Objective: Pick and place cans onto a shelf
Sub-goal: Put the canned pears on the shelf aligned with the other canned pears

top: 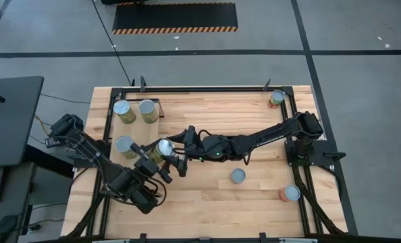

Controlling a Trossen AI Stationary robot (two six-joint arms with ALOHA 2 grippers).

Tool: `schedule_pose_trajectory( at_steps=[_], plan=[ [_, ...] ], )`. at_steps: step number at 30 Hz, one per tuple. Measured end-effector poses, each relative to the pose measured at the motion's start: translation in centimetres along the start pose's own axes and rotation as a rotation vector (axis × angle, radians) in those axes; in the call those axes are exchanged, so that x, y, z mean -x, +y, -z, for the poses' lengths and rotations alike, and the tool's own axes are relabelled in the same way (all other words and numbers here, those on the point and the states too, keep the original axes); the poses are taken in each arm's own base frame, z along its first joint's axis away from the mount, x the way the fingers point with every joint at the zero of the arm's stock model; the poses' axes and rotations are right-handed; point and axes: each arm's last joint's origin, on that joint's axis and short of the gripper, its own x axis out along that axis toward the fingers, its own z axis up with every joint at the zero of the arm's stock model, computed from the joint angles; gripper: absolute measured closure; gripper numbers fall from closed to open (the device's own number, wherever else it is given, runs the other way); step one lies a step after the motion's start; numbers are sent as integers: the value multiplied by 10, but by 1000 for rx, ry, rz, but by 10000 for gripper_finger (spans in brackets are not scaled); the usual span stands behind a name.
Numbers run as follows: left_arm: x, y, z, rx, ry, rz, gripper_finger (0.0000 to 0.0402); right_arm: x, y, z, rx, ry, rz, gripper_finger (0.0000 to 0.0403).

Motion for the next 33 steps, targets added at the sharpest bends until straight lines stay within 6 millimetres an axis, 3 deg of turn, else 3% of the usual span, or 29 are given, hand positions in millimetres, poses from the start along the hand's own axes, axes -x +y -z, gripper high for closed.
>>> schedule_pose_trajectory(
  at_steps=[10,21,27,33],
  plan=[
    [-8,-3,-3,7,53,8,83,-1,-4,3,-11,33,17,87],
    [-22,10,-12,111,204,96,79,-1,-11,3,-58,78,48,83],
    [-31,7,-11,188,313,164,45,5,-17,2,30,167,64,83],
    [-44,8,-9,168,408,212,41,6,-20,6,64,221,100,83]
  ],
)
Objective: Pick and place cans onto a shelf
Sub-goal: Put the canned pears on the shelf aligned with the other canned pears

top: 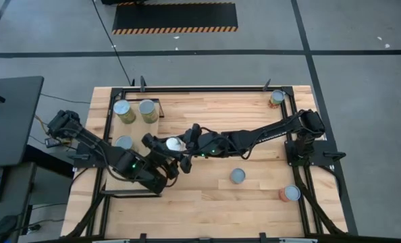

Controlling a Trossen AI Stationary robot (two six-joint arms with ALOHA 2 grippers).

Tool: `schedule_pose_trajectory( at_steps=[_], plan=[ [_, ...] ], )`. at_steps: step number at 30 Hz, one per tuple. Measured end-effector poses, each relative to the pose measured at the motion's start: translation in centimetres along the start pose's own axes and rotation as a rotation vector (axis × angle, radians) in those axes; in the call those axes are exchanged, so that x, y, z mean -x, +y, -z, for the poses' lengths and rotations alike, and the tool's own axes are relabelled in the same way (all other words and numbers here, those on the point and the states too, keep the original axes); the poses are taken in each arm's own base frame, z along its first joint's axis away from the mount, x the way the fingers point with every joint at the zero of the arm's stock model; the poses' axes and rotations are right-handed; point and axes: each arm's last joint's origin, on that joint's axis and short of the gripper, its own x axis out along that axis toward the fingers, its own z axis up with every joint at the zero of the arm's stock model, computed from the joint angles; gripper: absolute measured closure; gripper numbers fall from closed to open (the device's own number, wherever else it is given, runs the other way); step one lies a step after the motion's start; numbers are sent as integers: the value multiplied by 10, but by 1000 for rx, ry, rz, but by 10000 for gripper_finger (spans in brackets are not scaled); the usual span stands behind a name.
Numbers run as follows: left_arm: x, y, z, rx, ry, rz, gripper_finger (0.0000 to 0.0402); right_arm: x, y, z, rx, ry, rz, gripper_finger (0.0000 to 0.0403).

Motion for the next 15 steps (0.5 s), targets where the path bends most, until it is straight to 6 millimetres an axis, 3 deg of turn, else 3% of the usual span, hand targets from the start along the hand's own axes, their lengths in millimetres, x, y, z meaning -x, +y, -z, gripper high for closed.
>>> schedule_pose_trajectory(
  at_steps=[8,15],
  plan=[
    [-5,1,-2,-87,30,22,60,0,-1,2,6,28,-7,79],
    [-4,0,-2,-88,35,36,94,0,0,2,-12,45,-82,47]
  ],
)
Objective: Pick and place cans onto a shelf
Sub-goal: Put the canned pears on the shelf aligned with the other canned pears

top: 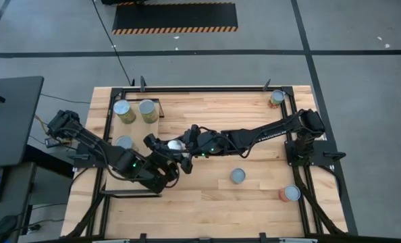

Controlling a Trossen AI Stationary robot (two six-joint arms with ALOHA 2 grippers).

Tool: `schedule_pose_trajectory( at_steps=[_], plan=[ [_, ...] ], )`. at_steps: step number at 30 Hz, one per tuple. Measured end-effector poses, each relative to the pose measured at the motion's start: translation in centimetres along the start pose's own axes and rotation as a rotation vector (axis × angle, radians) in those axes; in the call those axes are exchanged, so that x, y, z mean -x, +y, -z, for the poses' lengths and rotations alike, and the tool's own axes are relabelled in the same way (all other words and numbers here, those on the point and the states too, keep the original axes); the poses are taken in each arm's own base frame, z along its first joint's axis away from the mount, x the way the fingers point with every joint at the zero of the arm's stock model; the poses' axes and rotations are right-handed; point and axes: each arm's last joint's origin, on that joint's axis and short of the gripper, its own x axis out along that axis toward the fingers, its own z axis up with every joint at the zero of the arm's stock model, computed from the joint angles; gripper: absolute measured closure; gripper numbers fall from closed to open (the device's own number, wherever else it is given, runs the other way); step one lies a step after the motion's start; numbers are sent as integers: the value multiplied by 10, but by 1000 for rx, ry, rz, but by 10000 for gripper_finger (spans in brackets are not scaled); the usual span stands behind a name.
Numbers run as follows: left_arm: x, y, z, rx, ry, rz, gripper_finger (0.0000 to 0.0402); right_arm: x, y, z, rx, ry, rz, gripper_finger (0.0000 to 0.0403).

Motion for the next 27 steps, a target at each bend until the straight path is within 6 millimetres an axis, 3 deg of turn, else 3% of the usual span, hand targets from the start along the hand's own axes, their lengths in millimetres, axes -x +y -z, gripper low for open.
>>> schedule_pose_trajectory(
  at_steps=[5,10,16,27],
  plan=[
    [5,3,-2,27,-12,3,91,17,-2,-16,50,-12,-2,33],
    [25,27,-5,121,-48,-21,94,57,-8,-49,58,-53,0,31],
    [47,52,1,258,-148,-102,92,88,-7,-68,53,-106,3,31],
    [53,36,27,231,-236,-161,92,89,5,-61,12,-95,12,30]
  ],
)
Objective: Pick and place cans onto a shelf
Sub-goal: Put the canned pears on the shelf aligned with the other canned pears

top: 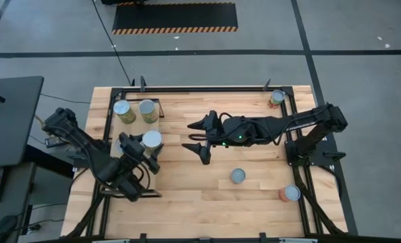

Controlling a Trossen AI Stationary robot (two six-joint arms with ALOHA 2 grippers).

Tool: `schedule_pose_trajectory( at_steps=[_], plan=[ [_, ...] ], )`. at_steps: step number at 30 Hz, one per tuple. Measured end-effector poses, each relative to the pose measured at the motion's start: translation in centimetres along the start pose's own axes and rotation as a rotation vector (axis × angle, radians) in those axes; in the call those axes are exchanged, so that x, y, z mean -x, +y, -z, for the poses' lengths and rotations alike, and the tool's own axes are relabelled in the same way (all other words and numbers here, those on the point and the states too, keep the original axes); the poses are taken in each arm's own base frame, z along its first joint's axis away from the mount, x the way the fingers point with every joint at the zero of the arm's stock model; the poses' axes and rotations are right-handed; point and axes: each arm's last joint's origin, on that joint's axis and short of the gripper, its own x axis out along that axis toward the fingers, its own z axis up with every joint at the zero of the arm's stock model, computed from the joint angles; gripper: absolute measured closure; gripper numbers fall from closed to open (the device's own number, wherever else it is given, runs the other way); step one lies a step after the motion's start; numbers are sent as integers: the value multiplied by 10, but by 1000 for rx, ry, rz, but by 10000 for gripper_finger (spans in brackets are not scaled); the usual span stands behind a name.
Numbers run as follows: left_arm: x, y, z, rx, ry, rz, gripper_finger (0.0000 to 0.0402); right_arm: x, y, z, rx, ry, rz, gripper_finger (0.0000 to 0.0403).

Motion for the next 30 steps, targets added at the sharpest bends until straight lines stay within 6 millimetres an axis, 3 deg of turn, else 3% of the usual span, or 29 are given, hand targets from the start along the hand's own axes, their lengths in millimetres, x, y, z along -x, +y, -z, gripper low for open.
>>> schedule_pose_trajectory(
  at_steps=[15,22,30],
  plan=[
    [-8,-21,33,-64,167,-82,92,3,9,3,-66,-7,12,30],
    [-12,-17,40,-55,155,-142,92,3,9,3,-154,-8,11,30],
    [-2,-11,40,-65,209,-104,92,3,9,3,-213,-8,11,30]
  ],
)
